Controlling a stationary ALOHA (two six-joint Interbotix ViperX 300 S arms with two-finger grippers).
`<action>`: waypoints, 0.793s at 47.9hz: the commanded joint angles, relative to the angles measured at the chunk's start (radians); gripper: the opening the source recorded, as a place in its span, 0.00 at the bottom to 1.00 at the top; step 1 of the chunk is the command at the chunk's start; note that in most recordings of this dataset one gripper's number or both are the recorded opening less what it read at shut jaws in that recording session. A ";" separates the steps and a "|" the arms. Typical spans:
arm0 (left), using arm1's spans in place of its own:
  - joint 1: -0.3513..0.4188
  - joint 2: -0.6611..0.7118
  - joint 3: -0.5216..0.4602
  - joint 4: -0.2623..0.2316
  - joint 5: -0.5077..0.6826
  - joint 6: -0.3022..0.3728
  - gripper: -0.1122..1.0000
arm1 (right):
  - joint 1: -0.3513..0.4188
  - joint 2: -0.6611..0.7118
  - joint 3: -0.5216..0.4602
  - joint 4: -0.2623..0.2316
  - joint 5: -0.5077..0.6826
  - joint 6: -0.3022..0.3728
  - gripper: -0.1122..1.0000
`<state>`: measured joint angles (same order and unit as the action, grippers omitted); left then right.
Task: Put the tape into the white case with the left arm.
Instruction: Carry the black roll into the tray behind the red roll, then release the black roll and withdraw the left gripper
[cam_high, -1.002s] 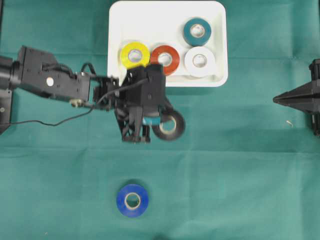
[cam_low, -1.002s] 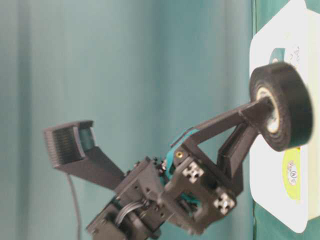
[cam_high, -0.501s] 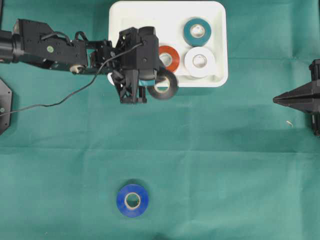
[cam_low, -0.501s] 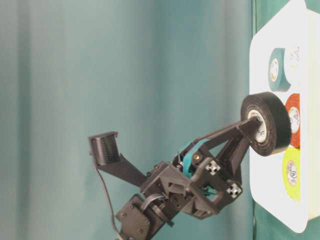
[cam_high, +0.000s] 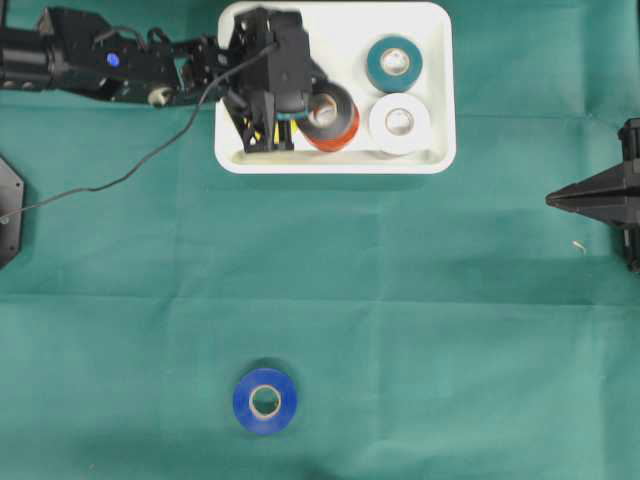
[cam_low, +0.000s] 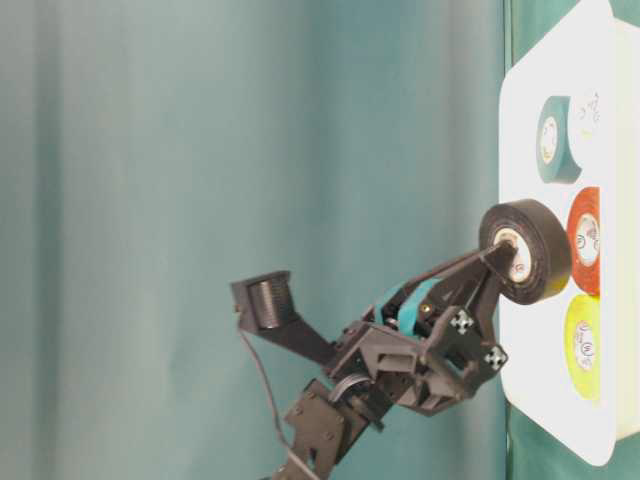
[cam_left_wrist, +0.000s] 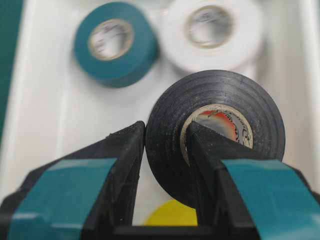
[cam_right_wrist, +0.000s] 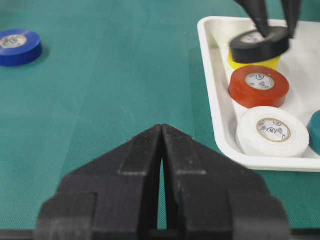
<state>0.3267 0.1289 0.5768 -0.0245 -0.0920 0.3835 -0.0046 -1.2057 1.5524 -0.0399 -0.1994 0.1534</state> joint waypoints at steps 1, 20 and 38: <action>0.034 0.002 -0.025 0.000 -0.037 0.002 0.34 | -0.002 0.006 -0.014 0.000 -0.005 0.000 0.02; 0.061 0.067 -0.083 0.000 -0.041 0.005 0.34 | -0.002 0.006 -0.014 0.000 -0.005 0.000 0.02; 0.075 0.069 -0.078 0.000 -0.041 -0.003 0.48 | -0.002 0.006 -0.012 0.000 -0.005 0.000 0.02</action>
<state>0.3942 0.2163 0.5139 -0.0245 -0.1227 0.3820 -0.0046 -1.2057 1.5509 -0.0399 -0.1994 0.1519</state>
